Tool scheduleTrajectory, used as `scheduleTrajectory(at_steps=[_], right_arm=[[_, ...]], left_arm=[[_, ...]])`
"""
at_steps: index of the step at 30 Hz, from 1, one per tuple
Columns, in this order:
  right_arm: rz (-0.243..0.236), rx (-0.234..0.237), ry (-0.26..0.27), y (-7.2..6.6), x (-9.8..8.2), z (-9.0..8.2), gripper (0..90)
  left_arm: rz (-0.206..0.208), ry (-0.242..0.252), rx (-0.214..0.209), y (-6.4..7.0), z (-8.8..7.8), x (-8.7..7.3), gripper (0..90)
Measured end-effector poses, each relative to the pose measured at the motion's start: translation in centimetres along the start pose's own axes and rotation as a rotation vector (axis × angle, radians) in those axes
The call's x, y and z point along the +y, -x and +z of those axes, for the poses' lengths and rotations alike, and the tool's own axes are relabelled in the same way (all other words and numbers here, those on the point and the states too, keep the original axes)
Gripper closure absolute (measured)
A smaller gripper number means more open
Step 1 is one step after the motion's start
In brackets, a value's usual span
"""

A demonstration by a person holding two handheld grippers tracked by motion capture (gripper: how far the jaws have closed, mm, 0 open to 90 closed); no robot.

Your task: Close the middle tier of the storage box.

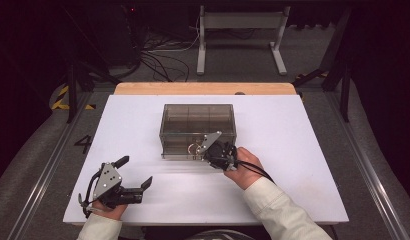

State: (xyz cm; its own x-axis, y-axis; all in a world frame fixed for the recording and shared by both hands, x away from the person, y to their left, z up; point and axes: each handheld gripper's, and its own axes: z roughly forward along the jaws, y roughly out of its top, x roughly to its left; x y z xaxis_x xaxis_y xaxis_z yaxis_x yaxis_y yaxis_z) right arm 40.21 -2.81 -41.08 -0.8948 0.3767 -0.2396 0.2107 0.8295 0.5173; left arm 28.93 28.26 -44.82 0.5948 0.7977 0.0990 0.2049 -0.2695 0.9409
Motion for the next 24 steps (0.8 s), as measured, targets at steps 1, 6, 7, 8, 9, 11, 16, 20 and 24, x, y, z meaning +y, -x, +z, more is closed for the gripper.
scheduleTrajectory(at_steps=[1,6,7,8,9,11,16,20,24], right_arm=[[0.0,-0.003,0.003,0.1,0.0,0.1,90.0],[0.006,-0.023,0.017,0.3,0.1,0.4,90.0],[0.007,-0.028,0.02,0.3,0.1,0.4,90.0],[0.008,-0.035,0.022,0.4,0.1,0.5,90.0],[0.009,-0.043,0.025,0.4,0.1,0.6,90.0],[0.014,-0.051,0.031,0.6,0.1,0.7,90.0],[0.025,-0.074,0.04,0.9,0.1,0.8,90.0],[0.027,-0.089,0.047,1.0,0.1,1.0,90.0],[0.032,-0.109,0.055,1.2,0.1,1.1,90.0]], left_arm=[[0.003,0.001,0.002,0.0,0.0,0.0,2.7],[0.001,0.001,0.002,0.0,-0.1,-0.1,2.7],[0.003,0.003,0.004,0.0,-0.1,-0.1,2.7],[0.002,0.003,0.004,0.0,-0.1,-0.1,2.7],[0.001,0.003,0.004,0.0,-0.1,-0.1,2.7],[-0.001,0.001,0.003,0.0,-0.2,-0.1,2.6],[-0.001,0.001,0.003,0.0,-0.2,-0.1,2.7],[-0.001,0.001,0.003,0.0,-0.2,-0.1,2.7],[0.0,0.0,0.002,0.0,-0.2,-0.1,2.7]])
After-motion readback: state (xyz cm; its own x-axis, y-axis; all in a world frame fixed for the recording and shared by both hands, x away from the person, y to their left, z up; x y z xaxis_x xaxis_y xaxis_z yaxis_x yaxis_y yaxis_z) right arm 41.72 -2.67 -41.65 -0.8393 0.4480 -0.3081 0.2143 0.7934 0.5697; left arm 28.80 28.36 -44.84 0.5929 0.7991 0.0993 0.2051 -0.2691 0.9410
